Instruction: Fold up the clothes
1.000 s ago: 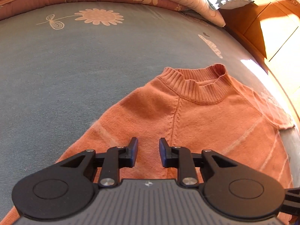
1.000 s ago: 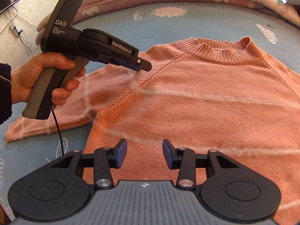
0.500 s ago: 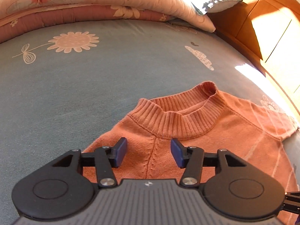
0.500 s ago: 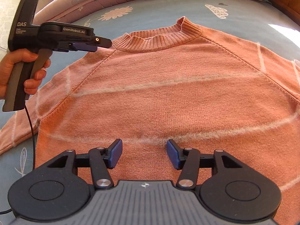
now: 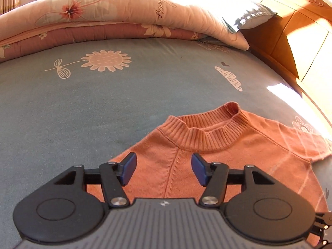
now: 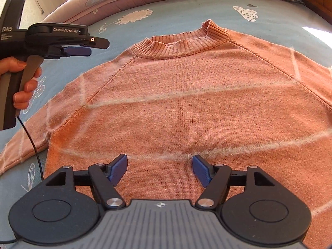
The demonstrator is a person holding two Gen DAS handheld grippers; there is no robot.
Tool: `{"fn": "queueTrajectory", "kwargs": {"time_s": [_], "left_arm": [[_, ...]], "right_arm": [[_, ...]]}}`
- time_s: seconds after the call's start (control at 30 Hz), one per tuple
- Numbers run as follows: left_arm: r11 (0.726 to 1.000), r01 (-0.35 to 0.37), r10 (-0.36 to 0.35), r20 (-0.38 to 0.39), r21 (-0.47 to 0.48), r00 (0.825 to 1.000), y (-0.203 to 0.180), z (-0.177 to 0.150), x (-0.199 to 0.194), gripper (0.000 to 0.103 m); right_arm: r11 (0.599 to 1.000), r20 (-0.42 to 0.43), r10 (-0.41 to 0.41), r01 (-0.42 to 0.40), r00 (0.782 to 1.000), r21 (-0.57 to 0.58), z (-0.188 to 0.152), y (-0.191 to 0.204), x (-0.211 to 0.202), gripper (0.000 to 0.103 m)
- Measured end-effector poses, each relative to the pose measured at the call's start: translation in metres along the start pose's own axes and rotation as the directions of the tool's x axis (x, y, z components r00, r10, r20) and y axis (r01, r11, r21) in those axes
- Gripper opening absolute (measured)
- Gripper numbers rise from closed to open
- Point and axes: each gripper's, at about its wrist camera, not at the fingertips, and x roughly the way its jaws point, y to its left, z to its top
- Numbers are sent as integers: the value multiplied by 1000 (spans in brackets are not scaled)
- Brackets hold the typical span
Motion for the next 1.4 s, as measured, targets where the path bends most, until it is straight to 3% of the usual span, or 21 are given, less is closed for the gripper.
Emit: {"fn": "queueTrajectory", "kwargs": {"time_s": [0.13,0.23,0.67,0.73,0.87,0.97,1.07,1.13,1.23,1.37,1.4], "left_arm": [[988,63,-71,-51,-140,996,-17,-53,-37,68],[982,47,-61,-66,-185,996,-26,-92,-46,68],[918,6,-20,-30,-398,999,9,-169,-78,66],[920,-11,-6,-42,-391,999,2,-165,-86,66],[941,-48,77,73,-336,994,1,-141,-94,71],[937,-74,121,120,-340,985,17,-124,-80,72],[937,-57,90,80,-344,993,29,-122,-60,72],[941,-80,90,13,-329,996,31,-129,-52,71],[944,-157,156,-25,-290,987,38,-143,-61,72],[920,-134,136,-22,-368,991,41,-140,-90,72],[929,-114,116,-16,-352,993,32,-136,-94,72]], "right_arm": [[999,-1,-33,33,999,-5,-3,1,-11,74],[998,-1,-56,56,998,-9,-9,1,-23,74],[989,-73,-103,95,992,-114,-52,-1,-52,74],[988,-70,-101,92,992,-120,-53,0,-56,74],[987,-63,-97,88,993,-133,-53,0,-62,74],[986,-59,-93,84,994,-142,-54,0,-66,74],[986,-61,-89,79,994,-150,-56,1,-64,74],[985,-68,-86,75,994,-153,-59,2,-64,74],[982,-69,-100,88,993,-164,-61,0,-66,74],[980,-51,-131,122,990,-159,-56,-9,-71,74],[979,-44,-142,133,989,-156,-53,-12,-71,74]]}}
